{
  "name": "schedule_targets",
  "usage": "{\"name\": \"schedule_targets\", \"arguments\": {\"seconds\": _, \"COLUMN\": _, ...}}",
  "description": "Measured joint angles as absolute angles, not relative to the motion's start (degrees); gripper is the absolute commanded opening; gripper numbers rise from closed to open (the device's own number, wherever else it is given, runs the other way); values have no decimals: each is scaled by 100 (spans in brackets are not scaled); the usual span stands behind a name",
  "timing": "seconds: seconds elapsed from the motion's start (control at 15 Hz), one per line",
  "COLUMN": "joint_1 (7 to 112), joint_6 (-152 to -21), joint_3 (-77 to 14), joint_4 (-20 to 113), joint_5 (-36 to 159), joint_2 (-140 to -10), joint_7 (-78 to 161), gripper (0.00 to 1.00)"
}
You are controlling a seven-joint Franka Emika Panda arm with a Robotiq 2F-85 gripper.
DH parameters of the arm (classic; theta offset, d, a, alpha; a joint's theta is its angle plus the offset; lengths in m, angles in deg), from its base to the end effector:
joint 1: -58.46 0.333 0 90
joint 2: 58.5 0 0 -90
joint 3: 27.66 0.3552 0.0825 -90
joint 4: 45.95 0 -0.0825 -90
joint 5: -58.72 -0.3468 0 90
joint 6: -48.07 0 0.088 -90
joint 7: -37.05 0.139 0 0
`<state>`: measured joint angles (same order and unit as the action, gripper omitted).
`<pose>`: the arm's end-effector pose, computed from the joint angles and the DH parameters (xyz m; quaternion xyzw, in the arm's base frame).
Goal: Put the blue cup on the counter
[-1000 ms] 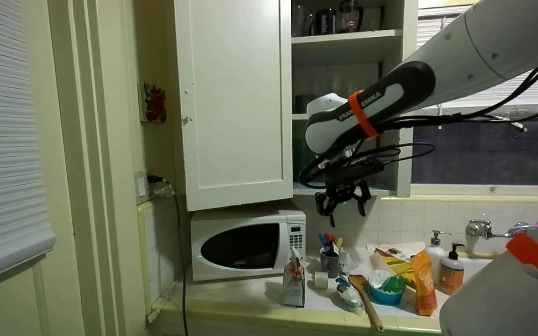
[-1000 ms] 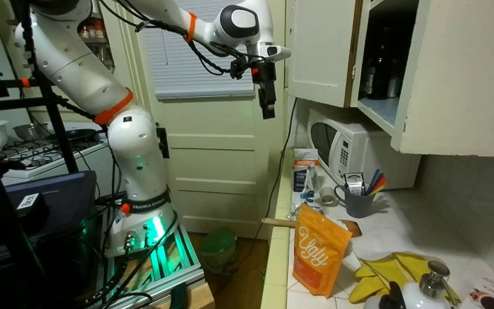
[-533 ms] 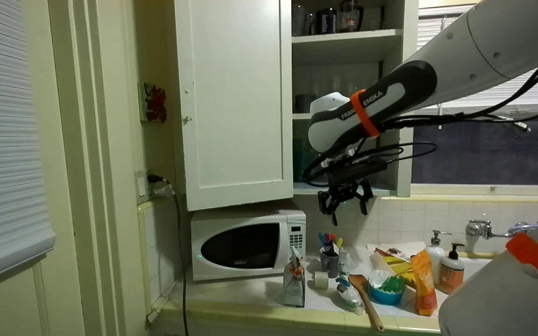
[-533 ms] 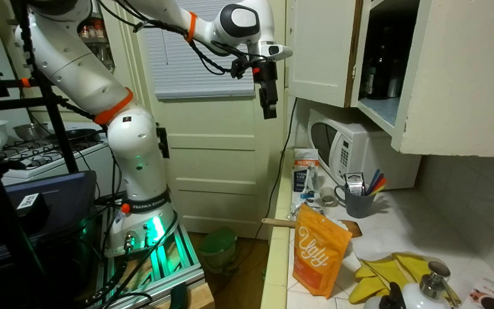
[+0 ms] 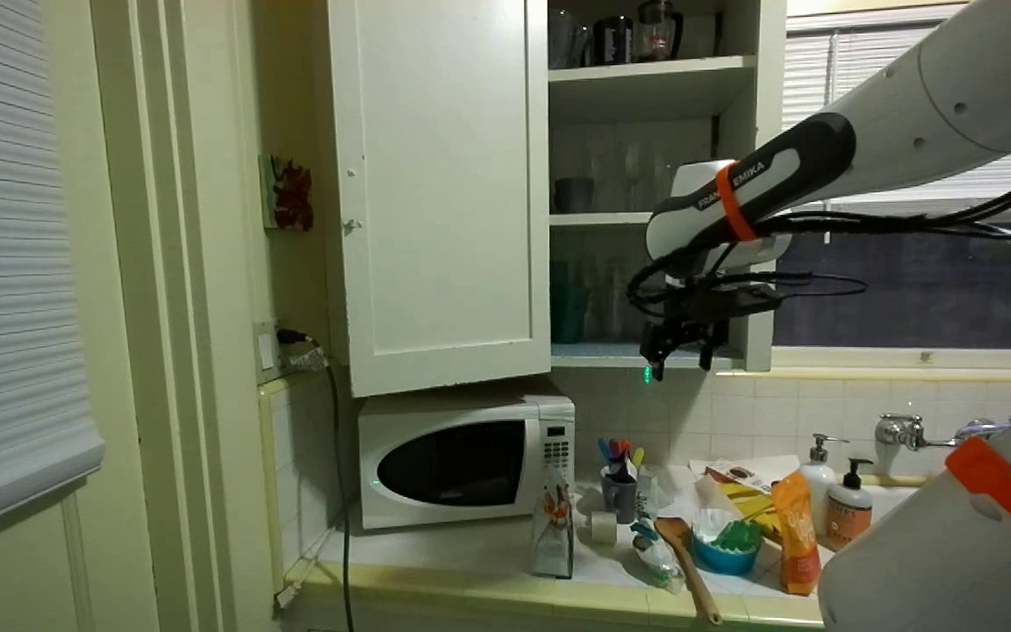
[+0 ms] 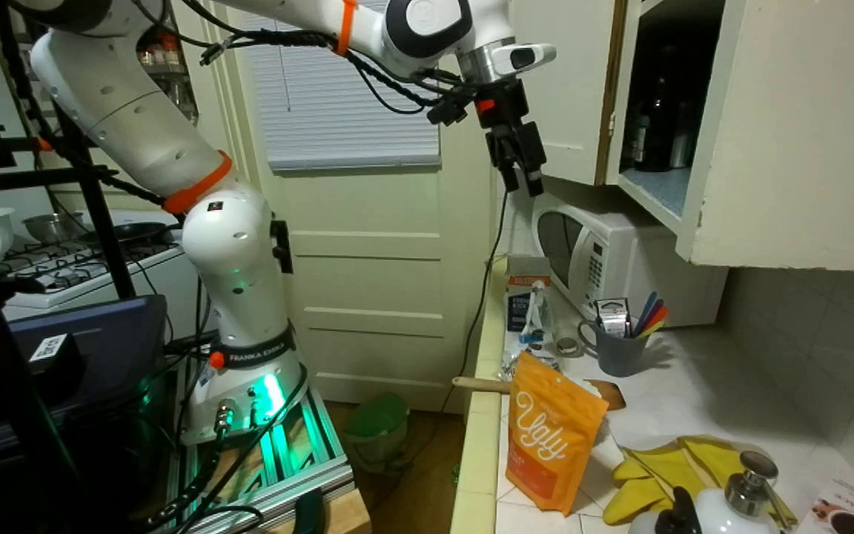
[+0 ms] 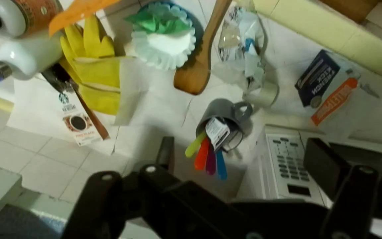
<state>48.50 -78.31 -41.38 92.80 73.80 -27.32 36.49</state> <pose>0.3316 -0.1773 0.5440 0.9769 -0.1314 0.1453 0.0859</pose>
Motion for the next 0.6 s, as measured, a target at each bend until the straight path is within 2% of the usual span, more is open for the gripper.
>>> {"name": "schedule_targets", "arguments": {"seconds": 0.33, "joint_1": 4813, "joint_6": -9108, "joint_3": -4435, "joint_4": 9087, "joint_5": 6801, "joint_2": -2978, "joint_7": 3366, "gripper": 100}}
{"name": "schedule_targets", "arguments": {"seconds": 0.6, "joint_1": 4454, "joint_6": -9126, "joint_3": -4157, "joint_4": 8893, "joint_5": 6815, "joint_2": -3262, "joint_7": 3880, "gripper": 100}}
